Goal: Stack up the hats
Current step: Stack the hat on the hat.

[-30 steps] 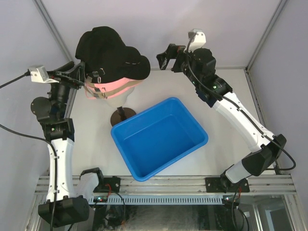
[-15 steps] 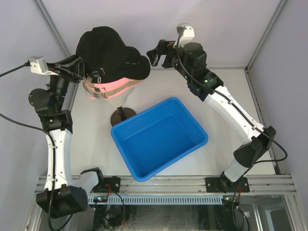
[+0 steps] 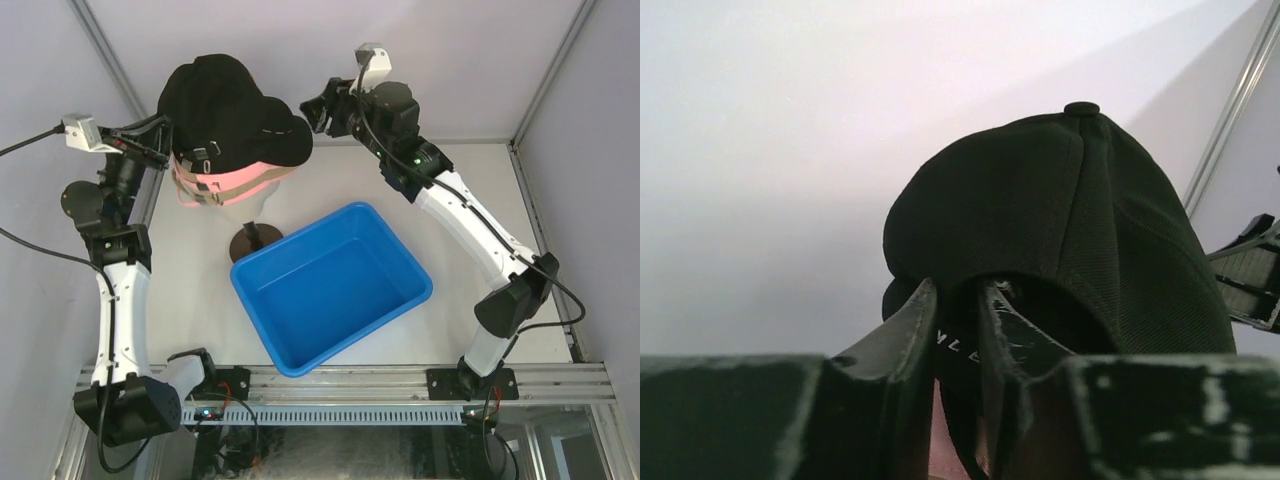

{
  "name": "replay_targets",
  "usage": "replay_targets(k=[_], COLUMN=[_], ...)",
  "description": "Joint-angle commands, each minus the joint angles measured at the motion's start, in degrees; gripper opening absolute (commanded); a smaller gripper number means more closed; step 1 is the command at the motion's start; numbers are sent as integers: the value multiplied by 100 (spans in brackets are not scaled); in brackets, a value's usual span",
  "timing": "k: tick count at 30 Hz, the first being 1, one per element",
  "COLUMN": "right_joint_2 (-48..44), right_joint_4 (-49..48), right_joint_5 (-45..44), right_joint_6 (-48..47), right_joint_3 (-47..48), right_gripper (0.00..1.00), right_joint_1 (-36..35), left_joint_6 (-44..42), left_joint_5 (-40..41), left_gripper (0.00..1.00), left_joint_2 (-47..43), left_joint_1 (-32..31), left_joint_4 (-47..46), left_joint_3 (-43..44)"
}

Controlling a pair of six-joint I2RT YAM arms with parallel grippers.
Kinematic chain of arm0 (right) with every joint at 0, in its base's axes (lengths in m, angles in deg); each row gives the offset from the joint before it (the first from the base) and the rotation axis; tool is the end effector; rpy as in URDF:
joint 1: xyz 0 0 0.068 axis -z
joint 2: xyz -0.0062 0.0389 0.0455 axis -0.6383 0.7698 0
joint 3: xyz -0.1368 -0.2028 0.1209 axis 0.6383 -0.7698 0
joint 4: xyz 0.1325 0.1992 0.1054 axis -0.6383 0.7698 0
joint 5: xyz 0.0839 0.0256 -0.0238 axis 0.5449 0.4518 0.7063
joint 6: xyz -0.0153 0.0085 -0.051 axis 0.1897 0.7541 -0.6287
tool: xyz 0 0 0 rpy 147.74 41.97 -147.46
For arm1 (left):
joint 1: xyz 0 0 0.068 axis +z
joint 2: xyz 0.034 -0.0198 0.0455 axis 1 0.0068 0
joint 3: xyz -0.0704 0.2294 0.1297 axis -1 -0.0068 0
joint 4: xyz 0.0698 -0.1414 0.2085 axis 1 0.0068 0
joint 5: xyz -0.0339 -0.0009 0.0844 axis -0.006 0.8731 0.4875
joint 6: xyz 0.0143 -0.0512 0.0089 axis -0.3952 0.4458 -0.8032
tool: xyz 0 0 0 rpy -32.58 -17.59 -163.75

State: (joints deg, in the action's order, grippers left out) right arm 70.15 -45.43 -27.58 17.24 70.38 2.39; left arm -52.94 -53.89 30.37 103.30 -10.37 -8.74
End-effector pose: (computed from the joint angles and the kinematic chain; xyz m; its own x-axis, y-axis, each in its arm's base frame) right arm 0.3123 0.2375 0.4828 -0.2297 0.3202 -0.9191 -0.5571 0.7311 0.3940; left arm 0.2156 0.0337 0.4696 0.3182 -0.3970 -0.8609 0.4612 0.8582 -0.2253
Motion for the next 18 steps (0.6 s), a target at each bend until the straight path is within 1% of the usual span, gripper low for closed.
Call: replay_targets(k=[1,3,5,8,13,14,16,17,18], right_joint_2=[260,398,514,721,1062,1122,1245,1305,1369], right_joint_4=[-83,-96,-215,-447,-907,-998,-1159,-1222,-1274], right_joint_5=[354,570,862,1313,1956,2061,2207,2257,2314], right_joint_6=[87,243,535,1057,1753,1876,2088,2165,2243], right_joint_3=[648,775,803,793,823,823,823,839,871], right_gripper=[55,61,63,66,66,65,58,52,40], right_joint_1=[-21,36,162,405,682,717,770,786,799], left_joint_6=[176,221,234,159,-139,-219,-366,-429,-494], left_joint_5=[-207,-243,-279,-292,-277,-268,-243,-230,-214], left_gripper=[20,14,10,5,0,0,0,0,0], left_joint_2=[78,124,155,172,199,199,185,170,153], left_joint_1=[42,40,37,35,44,37,37,37,37], left_joint_4=[-440,-508,-551,-538,-232,-149,-15,58,120], left_joint_3=[301,328,345,344,399,415,426,420,417])
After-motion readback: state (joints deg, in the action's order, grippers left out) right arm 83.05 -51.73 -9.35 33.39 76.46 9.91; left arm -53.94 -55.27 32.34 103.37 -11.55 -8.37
